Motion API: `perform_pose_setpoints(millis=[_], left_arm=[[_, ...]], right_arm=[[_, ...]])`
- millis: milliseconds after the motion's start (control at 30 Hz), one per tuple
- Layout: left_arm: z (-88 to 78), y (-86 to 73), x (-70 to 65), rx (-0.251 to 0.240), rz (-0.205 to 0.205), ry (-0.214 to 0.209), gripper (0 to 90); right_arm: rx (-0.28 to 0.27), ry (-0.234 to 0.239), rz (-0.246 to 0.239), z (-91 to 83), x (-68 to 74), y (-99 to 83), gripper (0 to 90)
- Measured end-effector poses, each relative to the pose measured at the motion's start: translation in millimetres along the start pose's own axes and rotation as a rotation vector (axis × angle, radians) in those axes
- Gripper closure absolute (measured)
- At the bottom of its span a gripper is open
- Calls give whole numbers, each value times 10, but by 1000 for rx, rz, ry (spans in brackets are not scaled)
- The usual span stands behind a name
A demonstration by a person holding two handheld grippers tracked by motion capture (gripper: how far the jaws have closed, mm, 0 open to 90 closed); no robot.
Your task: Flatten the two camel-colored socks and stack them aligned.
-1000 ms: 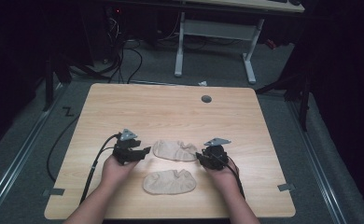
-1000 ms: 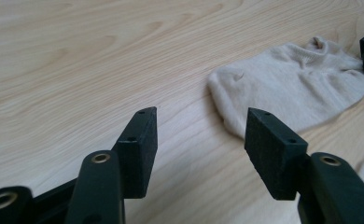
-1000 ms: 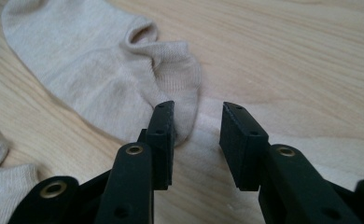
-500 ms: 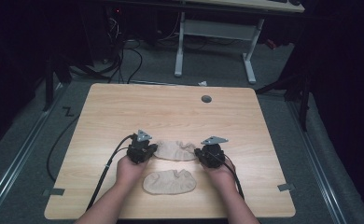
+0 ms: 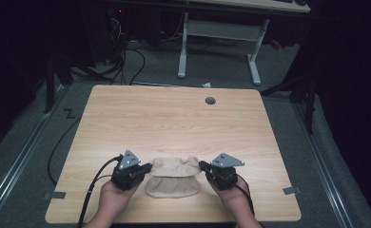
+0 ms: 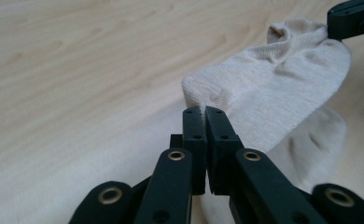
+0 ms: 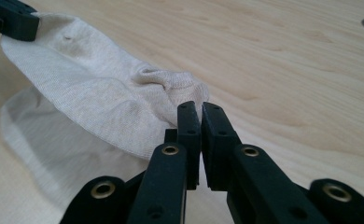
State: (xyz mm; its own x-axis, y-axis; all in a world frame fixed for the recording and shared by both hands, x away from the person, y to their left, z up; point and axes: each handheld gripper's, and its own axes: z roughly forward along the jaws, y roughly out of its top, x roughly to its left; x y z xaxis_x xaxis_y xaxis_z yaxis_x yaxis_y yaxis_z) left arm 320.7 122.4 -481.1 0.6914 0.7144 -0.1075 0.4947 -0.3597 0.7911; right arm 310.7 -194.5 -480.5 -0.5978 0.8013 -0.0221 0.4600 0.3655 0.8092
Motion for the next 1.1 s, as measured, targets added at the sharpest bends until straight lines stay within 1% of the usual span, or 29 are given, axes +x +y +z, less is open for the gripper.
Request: perform_pose_setpoints(millis=[33,67,100,133,167,233,267,300,367,400,433,467,500,533,567,600,633,667,700,733,767,800,867,900,967,1033,1067,1100], left_arm=[[-39,-66,-55,10,16,10,878],[-39,-66,-55,10,16,10,877],[-57,-132,-107,27,24,9,877],[-57,-132,-107,27,24,9,877],[-76,-187,-144,38,26,4,877],[-82,-211,-160,41,25,2,877],[-82,-229,-175,45,34,4,876],[-72,-243,-184,51,41,9,876],[-27,-262,-174,62,49,15,875],[34,-289,-158,86,54,23,875],[61,-309,-153,99,59,29,873],[61,-309,-153,99,59,29,873],[100,-347,-145,125,37,20,871],[100,-347,-145,125,37,20,870],[109,-359,-151,129,30,21,868],[116,-367,-170,127,10,17,868],[112,-372,-182,134,17,16,863],[112,-372,-182,134,17,16,859],[112,-371,-176,161,74,23,854],[112,-371,-176,161,74,23,848],[136,-385,-199,177,90,23,841],[136,-385,-199,177,90,23,832],[155,-391,-213,178,104,31,826],[167,-379,-202,178,110,42,806],[178,-372,-184,175,113,49,796],[237,-359,-180,139,39,53,781],[239,-321,-85,167,111,76,775],[265,-302,-44,162,106,83,770]], right_arm=[[8,10,-21,-22,72,-50,867],[8,10,-21,-22,72,-50,867],[20,26,-23,-33,123,-98,867],[20,26,-23,-33,123,-98,867],[32,29,-34,-36,167,-141,867],[38,30,-41,-37,182,-160,867],[42,34,-39,-38,193,-178,866],[51,30,-50,-32,211,-206,867],[56,30,-46,-26,210,-218,866],[69,40,-34,1,202,-248,866],[85,43,-37,24,208,-269,866],[85,43,-37,24,208,-269,866],[117,48,-45,67,225,-314,865],[117,48,-45,67,225,-314,865],[144,50,-48,97,236,-343,864],[144,50,-48,97,236,-343,864],[156,52,-53,118,250,-361,864],[156,52,-53,118,250,-361,864],[166,45,-62,127,263,-368,862],[167,46,-60,130,261,-369,861],[170,45,-59,129,257,-369,861],[170,45,-59,129,257,-369,861],[176,43,-53,132,249,-373,858],[179,43,-51,147,244,-382,852],[180,41,-55,152,242,-382,850],[175,35,-50,173,242,-376,843],[173,34,-50,191,233,-367,838],[172,36,-43,213,224,-356,833]])
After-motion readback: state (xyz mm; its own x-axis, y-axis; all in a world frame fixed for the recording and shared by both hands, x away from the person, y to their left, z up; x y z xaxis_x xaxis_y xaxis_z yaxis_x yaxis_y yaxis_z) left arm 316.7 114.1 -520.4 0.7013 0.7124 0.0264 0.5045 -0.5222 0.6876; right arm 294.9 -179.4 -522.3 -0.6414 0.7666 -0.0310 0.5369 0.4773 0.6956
